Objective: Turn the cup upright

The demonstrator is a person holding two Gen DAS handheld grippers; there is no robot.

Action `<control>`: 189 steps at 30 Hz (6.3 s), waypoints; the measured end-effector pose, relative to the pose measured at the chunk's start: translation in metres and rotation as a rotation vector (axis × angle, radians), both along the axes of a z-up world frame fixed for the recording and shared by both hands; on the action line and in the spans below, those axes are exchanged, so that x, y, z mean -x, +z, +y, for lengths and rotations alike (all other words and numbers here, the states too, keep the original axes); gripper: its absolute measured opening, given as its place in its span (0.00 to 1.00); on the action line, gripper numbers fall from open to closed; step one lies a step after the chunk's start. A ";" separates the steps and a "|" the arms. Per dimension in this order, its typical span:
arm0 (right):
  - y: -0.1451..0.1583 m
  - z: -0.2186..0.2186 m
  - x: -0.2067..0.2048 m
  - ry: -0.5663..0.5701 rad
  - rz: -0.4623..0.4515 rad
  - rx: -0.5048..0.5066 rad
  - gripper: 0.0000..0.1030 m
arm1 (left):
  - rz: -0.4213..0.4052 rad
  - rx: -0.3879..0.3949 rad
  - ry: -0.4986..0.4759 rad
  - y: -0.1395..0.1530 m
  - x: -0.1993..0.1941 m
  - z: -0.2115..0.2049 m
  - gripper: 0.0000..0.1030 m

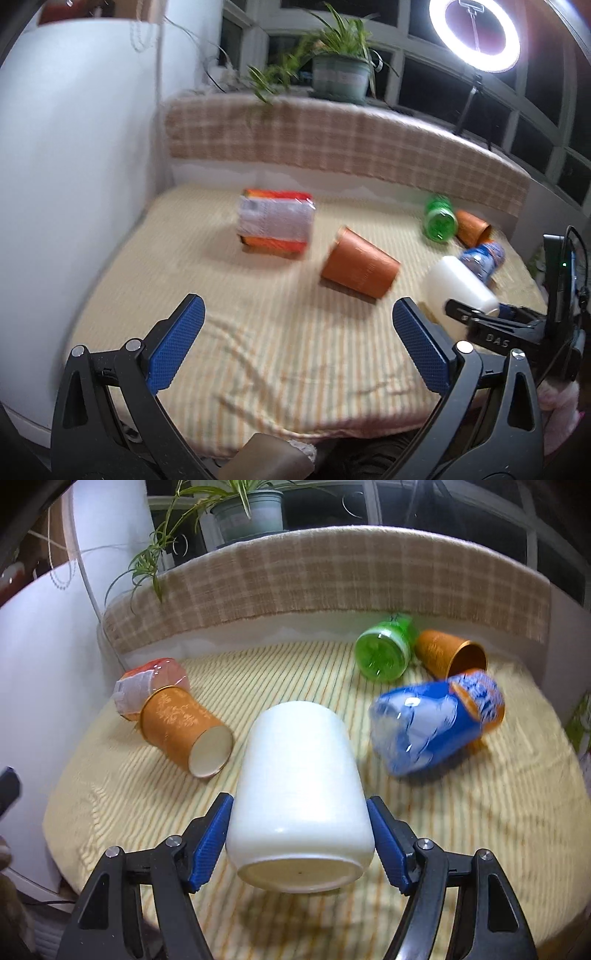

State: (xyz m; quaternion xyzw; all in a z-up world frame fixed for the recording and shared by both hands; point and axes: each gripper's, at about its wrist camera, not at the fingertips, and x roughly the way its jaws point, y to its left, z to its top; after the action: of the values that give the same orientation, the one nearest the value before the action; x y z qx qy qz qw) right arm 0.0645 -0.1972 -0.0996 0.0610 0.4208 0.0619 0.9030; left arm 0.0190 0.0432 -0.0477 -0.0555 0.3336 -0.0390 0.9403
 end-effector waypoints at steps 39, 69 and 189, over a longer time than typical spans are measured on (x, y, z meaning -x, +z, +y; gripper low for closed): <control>0.015 -0.108 0.079 -0.191 -0.027 -0.083 0.83 | 0.553 0.533 -0.187 -0.072 -0.113 -0.100 0.86; 0.009 -0.112 0.079 -0.220 -0.004 -0.071 0.84 | 0.439 0.347 -0.265 -0.054 -0.107 -0.130 0.74; 0.062 -0.037 0.091 -0.159 -0.274 0.150 1.00 | -0.265 -0.059 -0.053 0.037 0.033 -0.052 1.00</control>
State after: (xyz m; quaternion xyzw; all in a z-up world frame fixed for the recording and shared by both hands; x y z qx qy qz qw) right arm -0.0260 -0.2339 -0.0371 0.0175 0.2908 -0.0338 0.9560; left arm -0.0137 -0.0089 -0.0111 -0.0133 0.2087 -0.0607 0.9760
